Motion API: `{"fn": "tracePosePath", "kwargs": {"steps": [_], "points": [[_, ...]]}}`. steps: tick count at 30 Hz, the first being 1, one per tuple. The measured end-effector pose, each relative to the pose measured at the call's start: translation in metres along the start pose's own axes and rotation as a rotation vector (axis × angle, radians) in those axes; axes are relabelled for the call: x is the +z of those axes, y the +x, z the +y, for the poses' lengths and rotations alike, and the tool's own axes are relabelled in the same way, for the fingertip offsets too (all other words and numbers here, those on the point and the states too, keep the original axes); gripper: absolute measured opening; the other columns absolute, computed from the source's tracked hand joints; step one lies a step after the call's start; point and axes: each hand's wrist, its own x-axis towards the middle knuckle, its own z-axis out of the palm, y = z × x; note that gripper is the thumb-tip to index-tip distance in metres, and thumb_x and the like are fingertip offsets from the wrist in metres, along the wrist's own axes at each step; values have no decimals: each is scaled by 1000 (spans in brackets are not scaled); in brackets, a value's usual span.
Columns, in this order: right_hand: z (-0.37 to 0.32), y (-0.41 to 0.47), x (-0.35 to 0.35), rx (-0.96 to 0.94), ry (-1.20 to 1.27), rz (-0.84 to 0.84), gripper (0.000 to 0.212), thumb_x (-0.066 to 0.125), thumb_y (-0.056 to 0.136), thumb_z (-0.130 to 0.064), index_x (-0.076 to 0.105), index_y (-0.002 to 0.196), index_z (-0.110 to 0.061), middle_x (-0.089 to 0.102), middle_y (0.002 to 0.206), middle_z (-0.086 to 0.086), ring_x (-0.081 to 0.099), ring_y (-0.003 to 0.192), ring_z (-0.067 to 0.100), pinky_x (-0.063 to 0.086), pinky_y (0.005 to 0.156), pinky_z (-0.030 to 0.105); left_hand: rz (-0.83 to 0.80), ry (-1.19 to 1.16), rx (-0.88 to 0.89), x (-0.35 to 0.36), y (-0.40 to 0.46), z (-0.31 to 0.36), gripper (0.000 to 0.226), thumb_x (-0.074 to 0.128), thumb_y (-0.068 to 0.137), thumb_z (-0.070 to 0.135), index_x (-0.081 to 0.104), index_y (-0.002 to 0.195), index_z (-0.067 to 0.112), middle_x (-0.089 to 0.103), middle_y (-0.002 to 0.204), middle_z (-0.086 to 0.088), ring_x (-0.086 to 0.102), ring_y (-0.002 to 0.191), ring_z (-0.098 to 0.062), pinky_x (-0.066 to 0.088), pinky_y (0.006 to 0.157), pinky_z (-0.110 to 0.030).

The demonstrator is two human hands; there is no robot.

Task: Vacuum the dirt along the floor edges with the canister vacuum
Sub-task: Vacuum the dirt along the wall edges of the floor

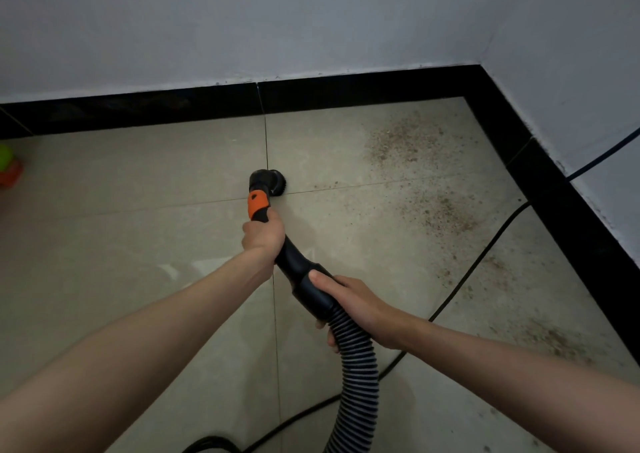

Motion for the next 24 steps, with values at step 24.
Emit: {"fn": "tracePosePath", "kwargs": {"steps": [24], "points": [[-2,-10,-6,17,127,306,31,62,91,-37,55,102,-9,55,86,13,58,56,24,53,44,30,-436,186,62,52,-24,25,49,37,99,46,41,123,4,54,95,-10,56,84,-24,48,67,-33]]}}
